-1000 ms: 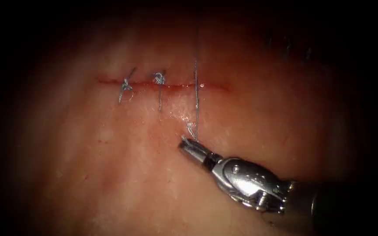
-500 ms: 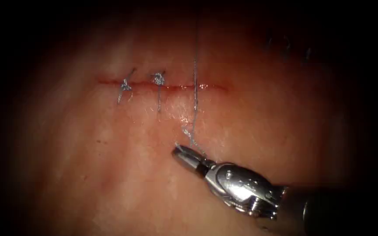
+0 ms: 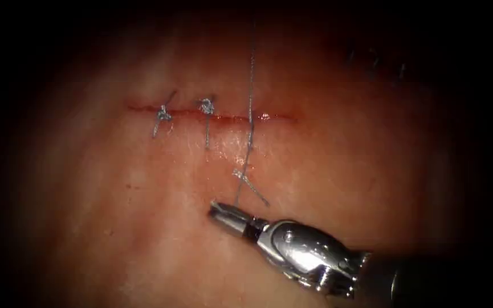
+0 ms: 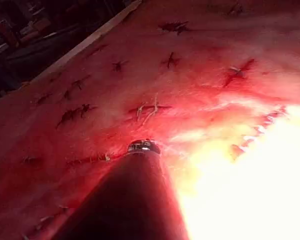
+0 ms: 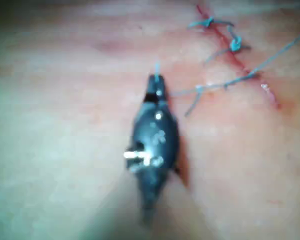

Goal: Wound Closure

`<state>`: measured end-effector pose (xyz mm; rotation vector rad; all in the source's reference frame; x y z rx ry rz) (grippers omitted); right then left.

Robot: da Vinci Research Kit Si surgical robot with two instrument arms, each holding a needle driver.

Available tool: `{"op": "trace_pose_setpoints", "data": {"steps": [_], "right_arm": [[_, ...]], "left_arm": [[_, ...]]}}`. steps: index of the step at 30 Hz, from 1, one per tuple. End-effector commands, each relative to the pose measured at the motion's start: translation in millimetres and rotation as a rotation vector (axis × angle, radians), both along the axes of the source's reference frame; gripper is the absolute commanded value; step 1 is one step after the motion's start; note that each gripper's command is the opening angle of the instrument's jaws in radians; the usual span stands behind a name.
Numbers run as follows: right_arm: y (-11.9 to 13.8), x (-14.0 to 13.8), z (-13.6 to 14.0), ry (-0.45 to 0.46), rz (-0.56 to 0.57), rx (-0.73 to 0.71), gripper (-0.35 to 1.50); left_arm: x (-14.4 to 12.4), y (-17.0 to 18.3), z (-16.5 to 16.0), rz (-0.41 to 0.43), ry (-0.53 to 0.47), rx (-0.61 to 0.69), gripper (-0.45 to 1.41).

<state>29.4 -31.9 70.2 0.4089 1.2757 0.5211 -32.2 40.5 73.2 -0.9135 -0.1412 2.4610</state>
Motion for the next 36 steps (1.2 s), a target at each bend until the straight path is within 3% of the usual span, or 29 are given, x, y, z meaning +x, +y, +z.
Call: {"op": "trace_pose_setpoints", "data": {"steps": [1,5,11,13,17,20,25,30,33,36], "right_arm": [[-0.3,0.9,-0.4,0.011,-0.013,0.000,0.16],[-1.0,-0.1,-1.6,0.046,-0.074,0.009,0.86],[-1.3,-2.1,-2.2,0.029,-0.131,0.013,1.31],[-1.4,-2.7,-2.2,0.028,-0.129,0.024,1.38],[-0.4,-4.4,-2.8,0.034,-0.140,0.041,1.31],[1.9,-6.2,-3.5,0.057,-0.137,0.058,1.26],[8.2,-8.9,-3.6,0.057,-0.089,0.065,1.23],[13.4,-9.2,-1.6,0.038,-0.064,0.051,1.13],[15.1,-8.5,-0.1,0.038,-0.061,0.054,0.99],[16.0,-7.6,0.8,0.046,-0.072,0.052,0.63]], "left_arm": [[-0.3,0.7,-0.5,0.003,-0.009,-0.001,-0.45],[0.1,-1.2,-3.3,0.022,-0.030,0.016,-0.45],[-0.1,-3.5,-6.6,0.045,-0.068,0.032,-0.45],[-0.3,-3.7,-7.4,0.050,-0.074,0.026,-0.45],[-0.6,-4.5,-8.5,0.052,-0.085,0.022,-0.45],[-0.7,-5.9,-9.3,0.061,-0.105,0.023,-0.45],[-0.6,-9.2,-11.2,0.084,-0.141,0.023,-0.45],[-1.3,-15.0,-13.2,0.124,-0.182,0.018,-0.45],[-1.9,-18.9,-14.2,0.137,-0.215,0.033,-0.45],[-2.5,-22.1,-14.8,0.149,-0.237,0.040,-0.45]]}}
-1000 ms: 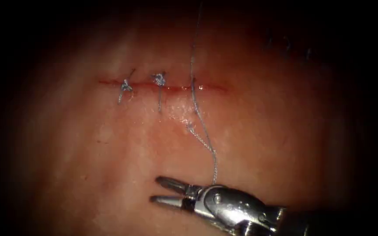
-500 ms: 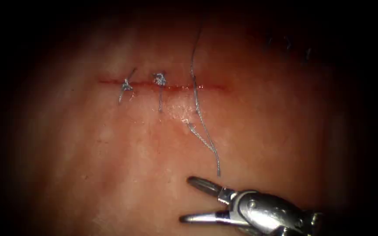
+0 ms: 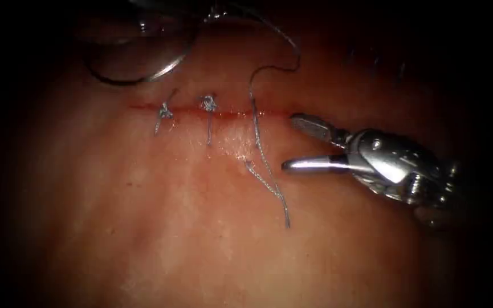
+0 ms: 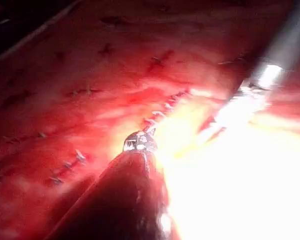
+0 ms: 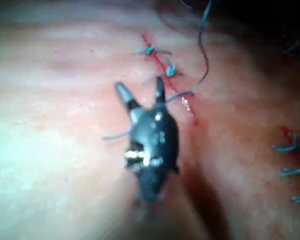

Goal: Wound Closure

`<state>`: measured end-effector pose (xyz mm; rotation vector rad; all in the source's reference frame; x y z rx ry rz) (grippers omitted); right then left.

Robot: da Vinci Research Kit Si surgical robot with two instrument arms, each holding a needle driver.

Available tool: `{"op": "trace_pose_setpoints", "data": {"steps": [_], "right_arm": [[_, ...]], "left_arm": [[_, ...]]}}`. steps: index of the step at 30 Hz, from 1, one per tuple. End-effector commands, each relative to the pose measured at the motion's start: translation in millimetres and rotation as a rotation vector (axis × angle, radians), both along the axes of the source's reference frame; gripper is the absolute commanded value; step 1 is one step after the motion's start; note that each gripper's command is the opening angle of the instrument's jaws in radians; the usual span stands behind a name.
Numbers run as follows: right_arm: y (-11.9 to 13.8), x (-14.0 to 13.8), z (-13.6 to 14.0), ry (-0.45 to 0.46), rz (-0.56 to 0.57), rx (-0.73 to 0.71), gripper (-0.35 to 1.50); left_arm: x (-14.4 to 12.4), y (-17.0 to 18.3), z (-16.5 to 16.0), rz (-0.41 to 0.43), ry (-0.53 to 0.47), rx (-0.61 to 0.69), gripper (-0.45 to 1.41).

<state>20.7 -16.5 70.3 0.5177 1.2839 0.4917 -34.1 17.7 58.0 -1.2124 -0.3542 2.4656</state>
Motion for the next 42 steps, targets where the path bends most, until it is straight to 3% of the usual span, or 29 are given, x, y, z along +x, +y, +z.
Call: {"op": "trace_pose_setpoints", "data": {"steps": [1,4,6,13,21,26,34,42], "right_arm": [[0.9,1.3,0.9,0.006,-0.001,-0.013,0.41],[1.9,2.0,1.6,0.003,0.001,-0.029,-0.16],[2.5,2.7,2.0,0.009,0.009,-0.034,-0.35],[4.2,4.2,2.2,0.031,0.102,-0.044,-0.35],[8.3,3.4,0.9,0.054,0.226,-0.078,-0.35],[9.3,3.7,1.1,0.079,0.252,-0.083,-0.35],[9.8,4.3,1.4,0.238,0.135,-0.066,-0.35],[11.0,3.6,2.8,0.352,-0.062,-0.041,-0.15]], "left_arm": [[-0.7,-0.1,0.3,0.002,-0.006,-0.001,-0.45],[-1.2,-2.5,0.2,0.014,-0.017,0.000,-0.45],[-1.4,-3.9,0.4,0.022,-0.017,0.008,-0.45],[-2.1,-7.0,2.1,0.040,-0.013,0.024,-0.45],[-1.5,-9.2,3.7,0.061,-0.016,0.046,-0.45],[-1.7,-9.7,4.3,0.071,-0.008,0.044,-0.45],[-3.5,-9.0,8.3,0.088,0.041,0.039,-0.45],[-3.3,-6.9,12.0,0.082,0.064,0.049,-0.45]]}}
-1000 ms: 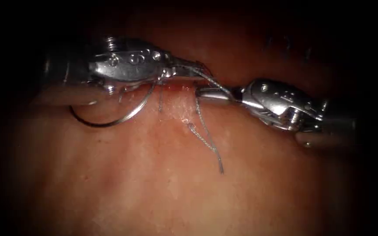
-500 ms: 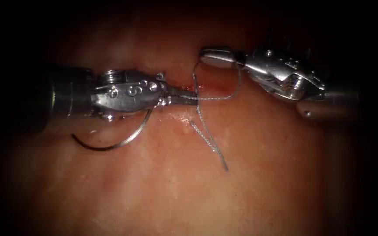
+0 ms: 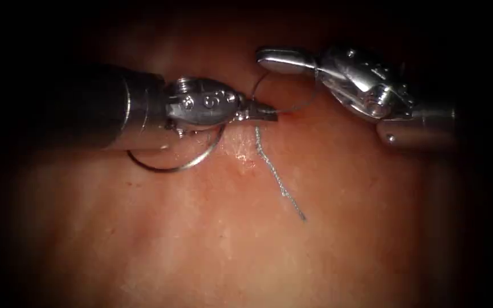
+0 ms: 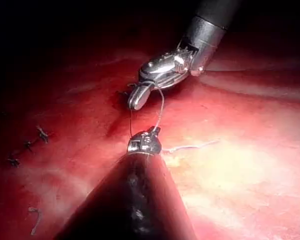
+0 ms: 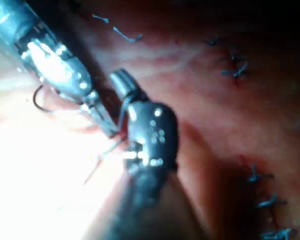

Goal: Wound Closure

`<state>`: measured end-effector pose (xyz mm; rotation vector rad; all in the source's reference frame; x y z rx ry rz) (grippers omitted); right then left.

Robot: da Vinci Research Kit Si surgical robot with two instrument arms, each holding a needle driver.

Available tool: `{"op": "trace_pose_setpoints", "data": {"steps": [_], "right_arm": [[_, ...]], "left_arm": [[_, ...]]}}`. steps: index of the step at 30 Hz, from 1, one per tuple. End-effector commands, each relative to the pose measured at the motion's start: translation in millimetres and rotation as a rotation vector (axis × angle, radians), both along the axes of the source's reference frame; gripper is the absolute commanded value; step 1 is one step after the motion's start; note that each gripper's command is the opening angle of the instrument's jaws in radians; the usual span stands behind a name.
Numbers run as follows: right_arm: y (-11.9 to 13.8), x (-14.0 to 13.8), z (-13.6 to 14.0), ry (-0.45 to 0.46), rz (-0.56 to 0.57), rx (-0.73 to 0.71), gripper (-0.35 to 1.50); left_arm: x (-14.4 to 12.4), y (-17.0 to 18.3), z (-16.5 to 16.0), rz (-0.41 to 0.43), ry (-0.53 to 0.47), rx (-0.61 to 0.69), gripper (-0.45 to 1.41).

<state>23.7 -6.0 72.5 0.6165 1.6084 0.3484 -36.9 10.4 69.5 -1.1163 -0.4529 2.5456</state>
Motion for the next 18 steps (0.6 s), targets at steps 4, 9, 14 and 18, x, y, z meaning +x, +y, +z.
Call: {"op": "trace_pose_setpoints", "data": {"steps": [4,9,14,18], "right_arm": [[0.2,0.6,1.1,0.033,-0.140,-0.091,-0.15],[0.0,0.2,0.8,0.105,-0.257,-0.237,-0.27],[-0.6,0.3,0.7,0.164,-0.385,-0.349,-0.27],[-1.1,0.3,0.4,0.177,-0.486,-0.397,-0.15]], "left_arm": [[-0.4,0.6,1.4,-0.005,0.002,0.005,-0.45],[-0.8,-0.5,2.8,-0.002,0.021,0.012,-0.45],[-1.5,-1.2,4.1,0.006,0.022,0.022,-0.45],[-1.9,-1.2,4.4,0.009,0.016,0.027,-0.45]]}}
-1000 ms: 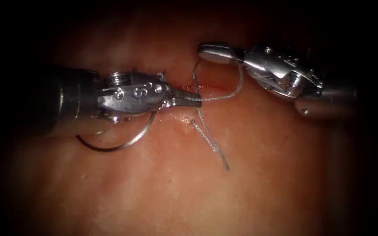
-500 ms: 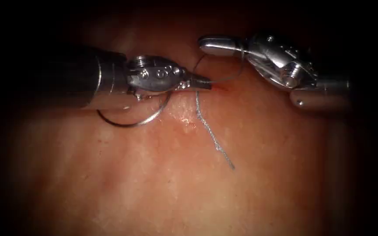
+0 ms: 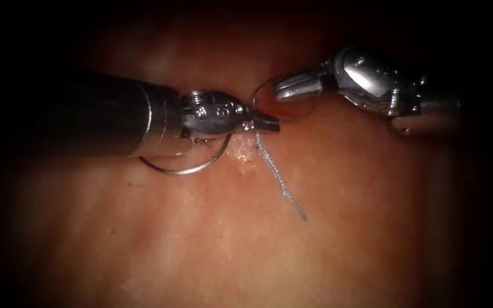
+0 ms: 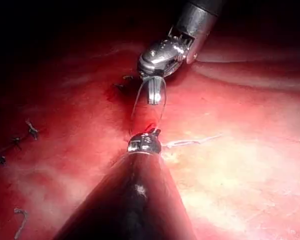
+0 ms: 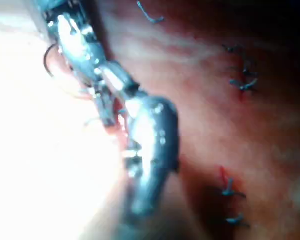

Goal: Wound Closure

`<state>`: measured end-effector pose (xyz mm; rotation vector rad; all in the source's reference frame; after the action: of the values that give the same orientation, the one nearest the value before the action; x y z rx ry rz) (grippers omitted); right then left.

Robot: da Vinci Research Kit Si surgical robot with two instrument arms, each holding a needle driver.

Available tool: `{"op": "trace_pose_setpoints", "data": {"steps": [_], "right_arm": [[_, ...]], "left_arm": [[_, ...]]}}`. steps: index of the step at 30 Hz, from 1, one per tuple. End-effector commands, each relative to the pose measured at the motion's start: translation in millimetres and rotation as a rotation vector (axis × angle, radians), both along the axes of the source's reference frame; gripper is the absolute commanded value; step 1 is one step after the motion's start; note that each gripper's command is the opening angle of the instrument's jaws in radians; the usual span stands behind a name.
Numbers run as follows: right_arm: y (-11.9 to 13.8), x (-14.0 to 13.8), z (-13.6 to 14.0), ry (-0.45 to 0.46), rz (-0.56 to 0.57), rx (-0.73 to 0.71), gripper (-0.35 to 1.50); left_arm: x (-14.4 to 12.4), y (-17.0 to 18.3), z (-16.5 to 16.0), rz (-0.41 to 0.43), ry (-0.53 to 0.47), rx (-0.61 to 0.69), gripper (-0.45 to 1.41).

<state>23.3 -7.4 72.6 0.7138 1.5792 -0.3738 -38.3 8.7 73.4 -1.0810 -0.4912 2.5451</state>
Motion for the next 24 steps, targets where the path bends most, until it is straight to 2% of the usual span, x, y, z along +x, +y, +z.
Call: {"op": "trace_pose_setpoints", "data": {"steps": [1,2,6,18,24], "right_arm": [[0.3,0.7,0.1,0.003,-0.027,-0.018,-0.10],[0.1,0.8,0.0,0.003,-0.048,-0.026,0.02],[-0.3,1.2,-0.4,0.000,-0.118,-0.056,0.10],[-2.8,2.3,-0.9,-0.023,-0.371,-0.263,0.07],[-5.3,2.3,0.0,-0.040,-0.466,-0.347,0.10]], "left_arm": [[-0.6,0.5,0.5,0.002,-0.004,-0.003,-0.45],[-0.7,0.5,0.5,0.002,-0.004,-0.003,-0.45],[-0.8,0.6,0.6,0.004,-0.006,-0.004,-0.45],[-0.9,0.4,0.7,0.009,-0.004,0.002,-0.45],[-1.0,0.4,0.7,0.016,-0.002,0.004,-0.45]]}}
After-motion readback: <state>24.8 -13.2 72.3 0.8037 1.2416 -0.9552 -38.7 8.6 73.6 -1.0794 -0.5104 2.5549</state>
